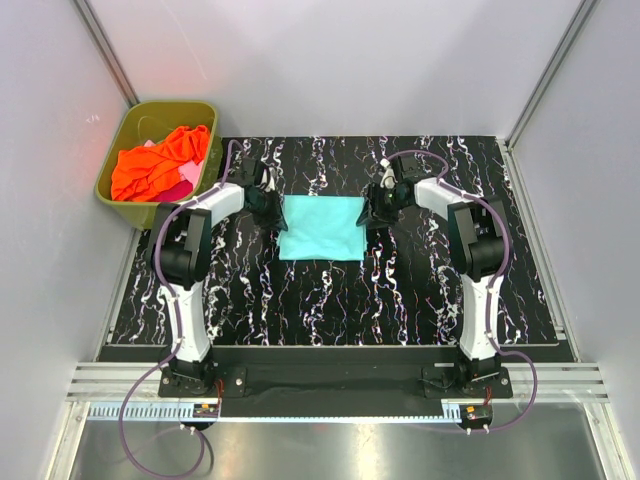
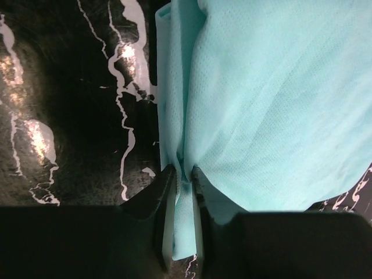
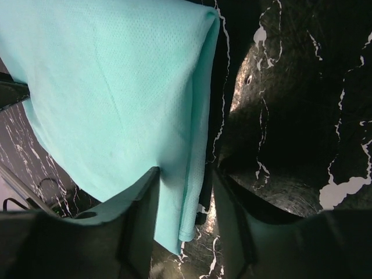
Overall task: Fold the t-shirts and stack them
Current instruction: Neatly place the folded tshirt to the corner
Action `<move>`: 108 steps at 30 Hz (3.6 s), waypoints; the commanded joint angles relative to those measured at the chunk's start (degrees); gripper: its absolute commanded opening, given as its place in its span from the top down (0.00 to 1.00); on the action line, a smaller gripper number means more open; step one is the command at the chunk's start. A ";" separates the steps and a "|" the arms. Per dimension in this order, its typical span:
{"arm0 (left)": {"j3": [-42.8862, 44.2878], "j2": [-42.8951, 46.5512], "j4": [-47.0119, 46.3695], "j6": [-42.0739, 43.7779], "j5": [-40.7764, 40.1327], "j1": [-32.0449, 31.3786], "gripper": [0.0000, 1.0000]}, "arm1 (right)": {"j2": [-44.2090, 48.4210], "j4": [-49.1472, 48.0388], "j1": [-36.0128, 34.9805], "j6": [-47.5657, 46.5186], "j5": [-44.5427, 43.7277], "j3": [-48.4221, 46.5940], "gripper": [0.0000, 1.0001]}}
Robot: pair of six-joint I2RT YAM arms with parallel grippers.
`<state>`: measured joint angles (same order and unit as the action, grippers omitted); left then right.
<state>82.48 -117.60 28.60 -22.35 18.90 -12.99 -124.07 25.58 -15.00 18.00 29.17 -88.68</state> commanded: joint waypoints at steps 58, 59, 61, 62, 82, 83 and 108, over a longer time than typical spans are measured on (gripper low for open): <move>-12.43 27.34 -3.73 -4.55 15.65 -8.27 0.41 | -28.15 28.91 27.40 -21.16 -33.38 -62.91 0.79; -12.43 27.34 -3.73 -4.55 15.65 -8.28 0.41 | -28.07 28.91 27.40 -20.99 -33.56 -63.36 0.76; -12.52 27.69 -3.73 -4.55 15.38 -8.27 0.41 | -26.93 29.17 27.40 -20.46 -33.65 -63.54 0.70; -12.52 27.95 -3.73 -4.55 15.21 -8.28 0.41 | -25.19 29.17 27.40 -19.59 -33.74 -63.37 0.61; -18.58 40.78 -0.56 -0.06 8.17 -8.28 0.40 | -1.08 20.64 8.78 -15.27 -34.87 -28.21 0.37; -18.67 41.39 -0.56 -0.06 8.70 -8.28 0.41 | -1.96 20.82 8.24 -15.54 -35.49 -28.04 0.37; -18.84 40.96 -0.91 -0.94 13.36 -8.19 0.42 | -10.22 13.00 2.35 -23.36 -57.72 -20.21 0.52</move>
<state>63.18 -77.21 29.06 -23.55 29.82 -21.34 -132.94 39.97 -12.58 -4.01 -21.30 -107.90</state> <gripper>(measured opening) 0.582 0.486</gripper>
